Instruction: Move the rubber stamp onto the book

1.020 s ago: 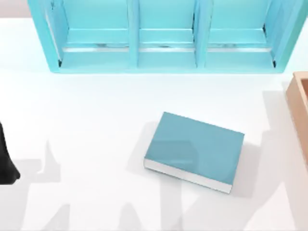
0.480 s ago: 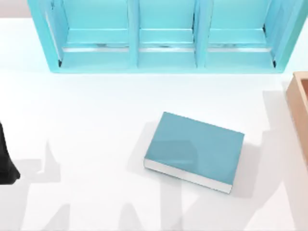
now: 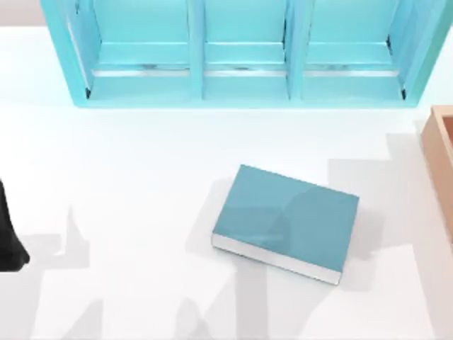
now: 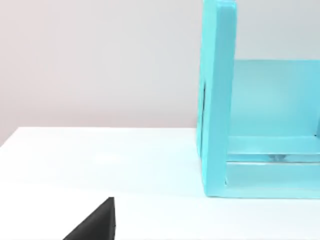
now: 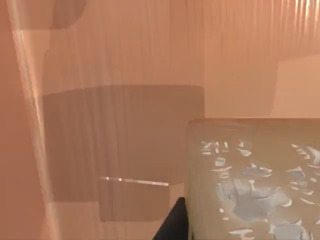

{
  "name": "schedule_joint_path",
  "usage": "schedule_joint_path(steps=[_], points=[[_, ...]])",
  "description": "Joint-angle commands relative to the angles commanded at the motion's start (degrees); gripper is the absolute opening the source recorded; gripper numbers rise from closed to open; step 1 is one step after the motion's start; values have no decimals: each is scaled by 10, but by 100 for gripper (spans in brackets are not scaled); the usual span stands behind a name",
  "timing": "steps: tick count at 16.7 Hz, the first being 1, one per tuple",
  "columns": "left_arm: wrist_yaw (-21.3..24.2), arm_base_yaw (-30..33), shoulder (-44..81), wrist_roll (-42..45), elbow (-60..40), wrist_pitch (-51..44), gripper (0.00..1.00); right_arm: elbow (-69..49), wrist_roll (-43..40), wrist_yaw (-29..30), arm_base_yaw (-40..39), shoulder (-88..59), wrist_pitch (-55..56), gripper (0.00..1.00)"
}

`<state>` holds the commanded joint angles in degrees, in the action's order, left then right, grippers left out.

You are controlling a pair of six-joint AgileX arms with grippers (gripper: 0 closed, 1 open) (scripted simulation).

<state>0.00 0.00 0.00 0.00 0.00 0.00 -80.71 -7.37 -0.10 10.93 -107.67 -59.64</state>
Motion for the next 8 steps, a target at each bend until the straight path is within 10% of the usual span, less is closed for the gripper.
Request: schedule_joint_path(steps=[8], points=[[0,0,0,0,0,0,100,-153,143,2,-159,29,-201,0]])
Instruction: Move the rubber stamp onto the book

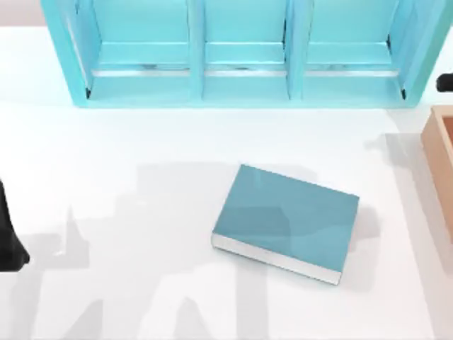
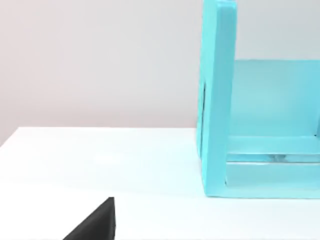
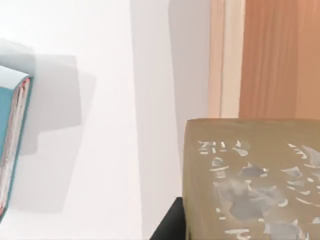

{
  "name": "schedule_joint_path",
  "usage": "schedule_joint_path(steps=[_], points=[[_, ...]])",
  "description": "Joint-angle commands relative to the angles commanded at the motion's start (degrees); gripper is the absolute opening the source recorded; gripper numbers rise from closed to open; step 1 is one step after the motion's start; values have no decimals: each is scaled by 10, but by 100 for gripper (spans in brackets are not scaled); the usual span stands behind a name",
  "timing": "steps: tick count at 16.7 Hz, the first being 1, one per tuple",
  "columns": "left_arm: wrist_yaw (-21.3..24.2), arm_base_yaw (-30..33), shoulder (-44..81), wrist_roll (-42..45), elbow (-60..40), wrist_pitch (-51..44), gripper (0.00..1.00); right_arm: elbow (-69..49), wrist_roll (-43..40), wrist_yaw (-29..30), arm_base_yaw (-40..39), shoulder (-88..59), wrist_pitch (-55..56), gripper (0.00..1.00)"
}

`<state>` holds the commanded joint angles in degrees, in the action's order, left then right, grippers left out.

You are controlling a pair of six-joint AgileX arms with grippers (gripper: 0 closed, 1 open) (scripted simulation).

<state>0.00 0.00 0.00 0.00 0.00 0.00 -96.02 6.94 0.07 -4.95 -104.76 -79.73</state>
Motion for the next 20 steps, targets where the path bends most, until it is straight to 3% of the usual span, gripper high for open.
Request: schedule_joint_path(steps=[10,20], points=[[0,0,0,0,0,0,100,-34,44,2,-53,-20,-28,0],[0,0,0,0,0,0,100,-56,304,2,-311,-151,81,0]])
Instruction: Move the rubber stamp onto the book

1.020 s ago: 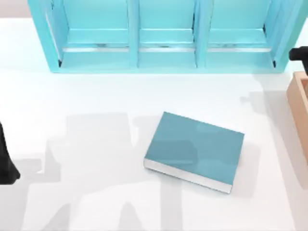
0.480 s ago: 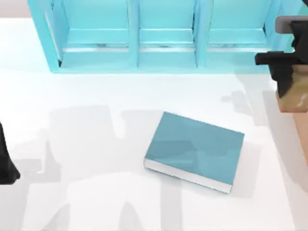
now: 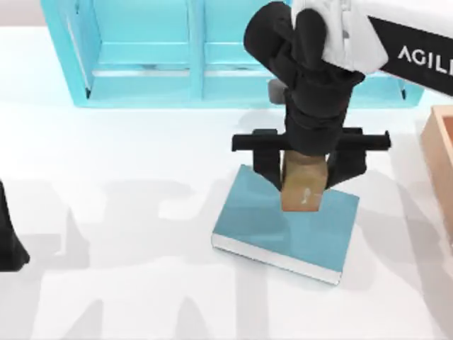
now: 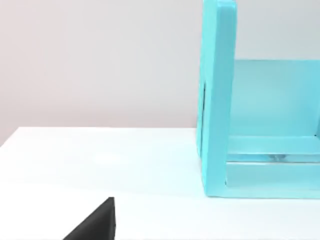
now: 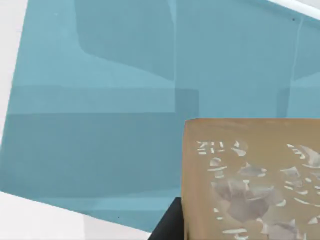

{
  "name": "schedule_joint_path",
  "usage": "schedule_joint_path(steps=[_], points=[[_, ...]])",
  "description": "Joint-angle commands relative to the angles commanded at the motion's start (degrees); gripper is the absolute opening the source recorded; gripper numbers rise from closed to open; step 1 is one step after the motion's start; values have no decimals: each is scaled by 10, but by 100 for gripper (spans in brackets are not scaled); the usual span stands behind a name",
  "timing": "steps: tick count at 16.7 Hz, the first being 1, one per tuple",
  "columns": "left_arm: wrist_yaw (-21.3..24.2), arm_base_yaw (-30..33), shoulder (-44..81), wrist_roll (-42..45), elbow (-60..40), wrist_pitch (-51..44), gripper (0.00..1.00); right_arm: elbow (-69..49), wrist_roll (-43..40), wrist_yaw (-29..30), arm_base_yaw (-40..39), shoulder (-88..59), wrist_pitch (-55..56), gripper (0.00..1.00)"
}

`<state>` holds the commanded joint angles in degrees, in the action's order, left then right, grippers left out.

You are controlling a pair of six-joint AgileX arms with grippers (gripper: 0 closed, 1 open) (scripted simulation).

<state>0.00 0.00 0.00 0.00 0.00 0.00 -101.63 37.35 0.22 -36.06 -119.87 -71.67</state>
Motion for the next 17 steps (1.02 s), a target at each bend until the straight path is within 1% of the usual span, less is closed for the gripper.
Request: schedule_joint_path(steps=[2,12,17], points=[[0,0,0,0,0,0,100,0,10,0,-10,-9,10,0],[0,0,0,0,0,0,100,-9,10,0,-10,-8,-1,0],[0,0,0,0,0,0,100,-9,10,0,-10,-8,-1,38]])
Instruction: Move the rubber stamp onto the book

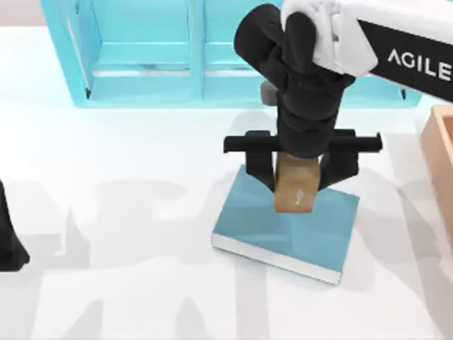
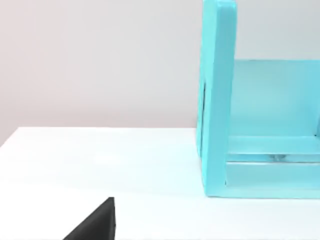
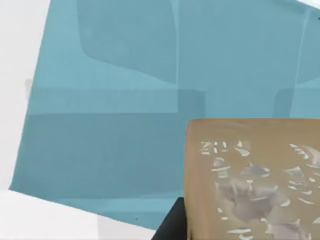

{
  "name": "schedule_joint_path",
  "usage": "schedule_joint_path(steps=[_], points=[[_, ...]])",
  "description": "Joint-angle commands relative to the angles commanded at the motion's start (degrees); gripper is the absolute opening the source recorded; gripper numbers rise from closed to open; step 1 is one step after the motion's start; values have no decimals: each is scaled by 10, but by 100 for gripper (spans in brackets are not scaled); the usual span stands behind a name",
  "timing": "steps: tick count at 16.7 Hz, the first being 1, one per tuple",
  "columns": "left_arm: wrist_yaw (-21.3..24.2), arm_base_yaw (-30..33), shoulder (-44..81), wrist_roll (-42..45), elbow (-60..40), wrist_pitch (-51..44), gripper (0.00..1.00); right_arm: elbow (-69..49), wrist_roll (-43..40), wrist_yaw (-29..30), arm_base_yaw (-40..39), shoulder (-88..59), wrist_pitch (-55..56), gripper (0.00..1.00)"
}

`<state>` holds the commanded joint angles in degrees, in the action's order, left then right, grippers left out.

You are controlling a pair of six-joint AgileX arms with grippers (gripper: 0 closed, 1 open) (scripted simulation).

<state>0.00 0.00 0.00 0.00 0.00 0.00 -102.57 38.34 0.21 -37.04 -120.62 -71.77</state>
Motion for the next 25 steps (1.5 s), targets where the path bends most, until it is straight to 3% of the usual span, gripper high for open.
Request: schedule_joint_path(steps=[8,18,25], points=[[0,0,0,0,0,0,100,0,0,0,0,0,0,98],[0,0,0,0,0,0,100,-2,0,0,1,0,-2,100],[0,0,0,0,0,0,100,-66,-1,0,1,1,-67,100]])
